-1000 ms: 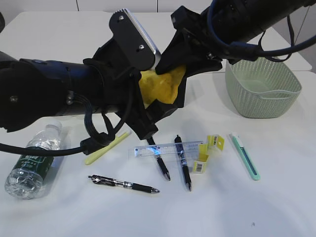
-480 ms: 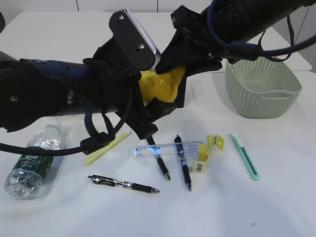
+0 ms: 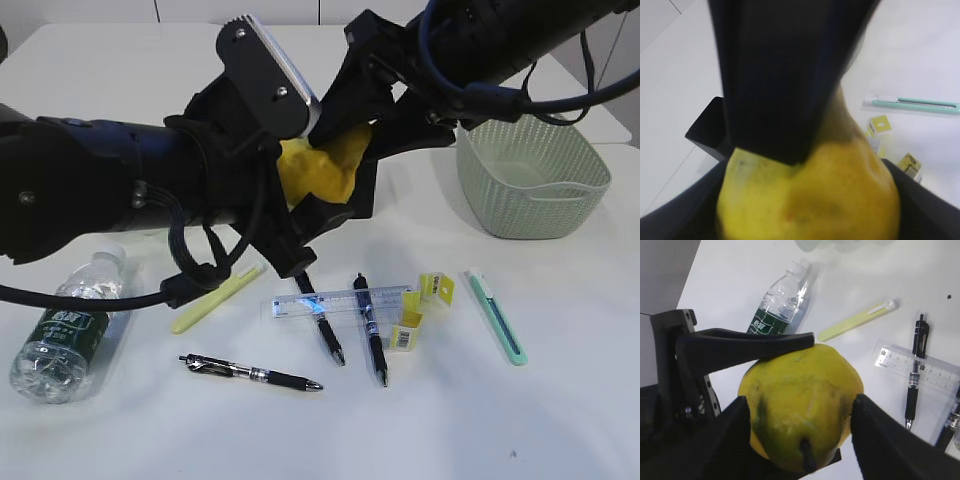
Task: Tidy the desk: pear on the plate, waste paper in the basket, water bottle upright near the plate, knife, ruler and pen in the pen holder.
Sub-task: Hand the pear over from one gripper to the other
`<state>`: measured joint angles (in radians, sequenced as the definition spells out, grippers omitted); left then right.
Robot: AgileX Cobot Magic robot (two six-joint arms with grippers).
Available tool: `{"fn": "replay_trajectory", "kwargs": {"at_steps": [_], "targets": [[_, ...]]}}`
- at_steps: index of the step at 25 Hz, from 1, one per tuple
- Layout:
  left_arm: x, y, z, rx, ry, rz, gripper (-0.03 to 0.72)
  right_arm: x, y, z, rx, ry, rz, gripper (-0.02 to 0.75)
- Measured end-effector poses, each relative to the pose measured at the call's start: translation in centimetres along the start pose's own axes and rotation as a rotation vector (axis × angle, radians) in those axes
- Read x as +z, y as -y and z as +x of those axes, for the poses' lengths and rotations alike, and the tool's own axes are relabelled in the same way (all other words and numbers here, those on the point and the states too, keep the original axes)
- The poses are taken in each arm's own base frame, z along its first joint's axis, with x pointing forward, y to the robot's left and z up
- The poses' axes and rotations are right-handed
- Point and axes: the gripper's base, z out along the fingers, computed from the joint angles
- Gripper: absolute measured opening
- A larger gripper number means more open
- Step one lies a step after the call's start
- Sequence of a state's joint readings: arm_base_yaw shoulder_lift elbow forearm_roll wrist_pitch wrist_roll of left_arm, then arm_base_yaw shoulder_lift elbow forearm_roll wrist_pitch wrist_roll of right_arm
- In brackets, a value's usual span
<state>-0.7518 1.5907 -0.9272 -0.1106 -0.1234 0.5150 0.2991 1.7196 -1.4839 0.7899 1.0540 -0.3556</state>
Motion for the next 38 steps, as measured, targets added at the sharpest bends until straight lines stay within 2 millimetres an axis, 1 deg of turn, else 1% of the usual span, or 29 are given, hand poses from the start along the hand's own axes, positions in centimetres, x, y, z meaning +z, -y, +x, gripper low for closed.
{"fn": "replay_trajectory", "kwargs": {"at_steps": [5,18,23,27,31,38], "targets": [[0.0,0.0,0.0,0.000,0.000,0.000,0.572,0.0,0.0,-0.1,0.000,0.010,0.004,0.503],[0.0,0.0,0.0,0.000,0.000,0.000,0.572,0.0,0.1,-0.3,-0.005,0.032,0.012,0.505],[0.0,0.0,0.0,0.000,0.000,0.000,0.571,-0.6,-0.3,-0.5,-0.016,0.066,0.018,0.508],[0.0,-0.1,0.1,-0.002,-0.002,-0.004,0.570,-0.9,-0.5,-0.5,-0.033,0.081,0.020,0.568],[0.0,-1.2,0.5,-0.016,-0.013,-0.031,0.570,-1.0,-0.5,-0.5,-0.038,0.085,0.021,0.594],[-0.1,-3.3,1.5,-0.046,-0.038,-0.087,0.569,-1.0,-0.5,-0.5,-0.038,0.086,0.021,0.599]]}}
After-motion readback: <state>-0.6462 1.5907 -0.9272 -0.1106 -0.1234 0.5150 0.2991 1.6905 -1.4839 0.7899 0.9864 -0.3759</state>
